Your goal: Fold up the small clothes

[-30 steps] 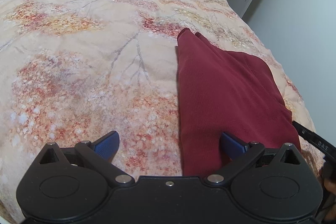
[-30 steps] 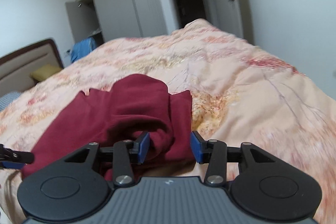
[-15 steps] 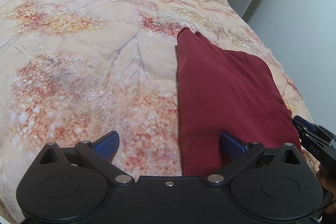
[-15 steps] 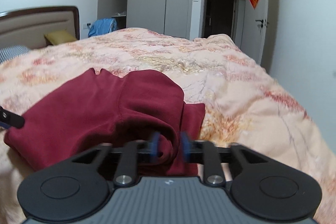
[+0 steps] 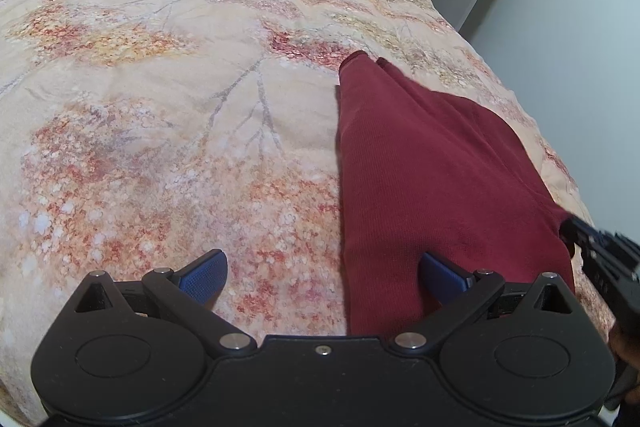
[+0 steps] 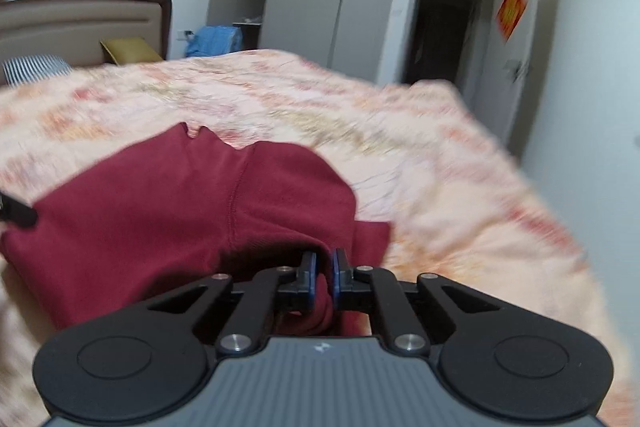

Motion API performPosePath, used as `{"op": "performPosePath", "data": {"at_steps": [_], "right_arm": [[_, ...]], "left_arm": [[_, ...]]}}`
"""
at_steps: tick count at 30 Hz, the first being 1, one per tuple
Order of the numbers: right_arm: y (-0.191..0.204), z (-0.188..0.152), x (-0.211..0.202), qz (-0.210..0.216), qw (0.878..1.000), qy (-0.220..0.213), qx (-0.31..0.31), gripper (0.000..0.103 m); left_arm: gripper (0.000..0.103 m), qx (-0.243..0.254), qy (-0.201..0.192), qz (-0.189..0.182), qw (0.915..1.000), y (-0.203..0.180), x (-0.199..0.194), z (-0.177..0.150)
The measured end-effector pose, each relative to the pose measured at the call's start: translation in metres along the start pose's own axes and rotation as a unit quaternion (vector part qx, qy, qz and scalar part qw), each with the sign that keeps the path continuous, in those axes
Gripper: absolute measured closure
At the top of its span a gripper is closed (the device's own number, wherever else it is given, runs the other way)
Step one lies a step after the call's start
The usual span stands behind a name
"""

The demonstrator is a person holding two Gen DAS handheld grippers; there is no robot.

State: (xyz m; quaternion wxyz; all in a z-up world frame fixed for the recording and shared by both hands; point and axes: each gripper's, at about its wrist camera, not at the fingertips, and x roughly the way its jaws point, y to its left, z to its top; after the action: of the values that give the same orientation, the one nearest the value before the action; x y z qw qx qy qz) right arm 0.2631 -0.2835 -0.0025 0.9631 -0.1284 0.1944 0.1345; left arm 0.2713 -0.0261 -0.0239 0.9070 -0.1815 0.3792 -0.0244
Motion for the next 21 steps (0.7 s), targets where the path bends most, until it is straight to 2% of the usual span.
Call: {"op": "performPosePath", "data": {"at_steps": [5,9,15,20,21], "right_arm": [[0.013,-0.021,-0.006,-0.036,0.999,0.021,-0.025,0.096],[0.007,-0.023,-0.003,-0.030,0.999,0.028,0.009,0.094],[0.008,-0.028,-0.012,-0.034,0.999,0.039,0.015,0.089],[-0.003,-0.026,-0.027,-0.014,0.998,0.032,0.061,0.088],[-0.005,-0.024,-0.030,-0.013,0.997,0.027,0.069,0.082]], "left_arm": [[0.001,0.006,0.002,-0.003,1.0000,-0.002,-0.001,-0.003],[0.001,0.006,0.004,-0.002,1.0000,-0.002,-0.002,-0.004],[0.001,0.008,0.003,-0.002,1.0000,-0.002,-0.002,-0.005],[0.001,0.008,0.003,-0.002,1.0000,-0.002,-0.003,-0.005],[0.000,0.007,0.003,-0.002,1.0000,-0.002,-0.002,-0.005]]}}
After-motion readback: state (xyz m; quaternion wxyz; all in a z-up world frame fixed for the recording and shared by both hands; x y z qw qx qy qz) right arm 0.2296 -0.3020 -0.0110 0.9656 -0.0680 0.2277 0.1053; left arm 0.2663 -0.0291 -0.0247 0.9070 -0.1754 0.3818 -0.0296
